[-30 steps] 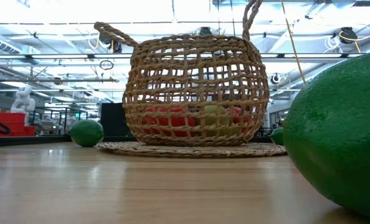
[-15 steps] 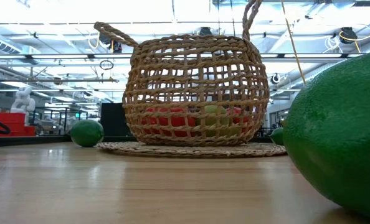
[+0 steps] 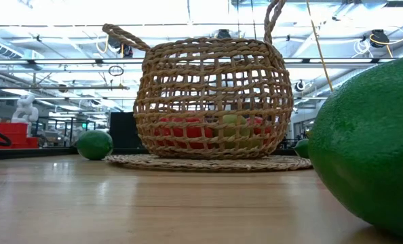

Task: Build produce basket
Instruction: Put the green pear into the basket

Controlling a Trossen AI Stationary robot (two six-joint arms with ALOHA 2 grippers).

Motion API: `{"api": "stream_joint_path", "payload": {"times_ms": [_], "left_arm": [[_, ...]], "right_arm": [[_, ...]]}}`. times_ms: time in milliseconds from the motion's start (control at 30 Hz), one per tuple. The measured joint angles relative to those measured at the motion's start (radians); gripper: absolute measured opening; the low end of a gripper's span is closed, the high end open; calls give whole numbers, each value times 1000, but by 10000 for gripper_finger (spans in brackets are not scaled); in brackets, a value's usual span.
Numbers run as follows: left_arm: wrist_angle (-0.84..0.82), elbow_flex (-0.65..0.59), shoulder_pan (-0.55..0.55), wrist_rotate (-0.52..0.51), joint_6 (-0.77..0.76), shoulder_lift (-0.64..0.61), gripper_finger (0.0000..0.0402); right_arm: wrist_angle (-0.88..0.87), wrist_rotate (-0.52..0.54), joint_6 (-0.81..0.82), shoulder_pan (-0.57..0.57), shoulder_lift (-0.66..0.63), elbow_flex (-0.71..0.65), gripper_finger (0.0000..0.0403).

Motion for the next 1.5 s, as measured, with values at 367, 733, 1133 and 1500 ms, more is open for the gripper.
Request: {"api": "stream_joint_path", "payload": {"times_ms": [367,733,1133,1500], "left_arm": [[-465,260,21,0,51,-21,7],[-1157,689,274,142,-70,48,4],[-1491,840,529,269,-119,221,4],[-1699,838,579,338,-217,310,21]], "right_arm": [[0,71,-21,0,0,0,128],[-17,71,-177,-15,-4,0,128],[-37,69,-187,-19,-4,-1,128],[-37,66,-187,-11,-4,-1,128]]}}
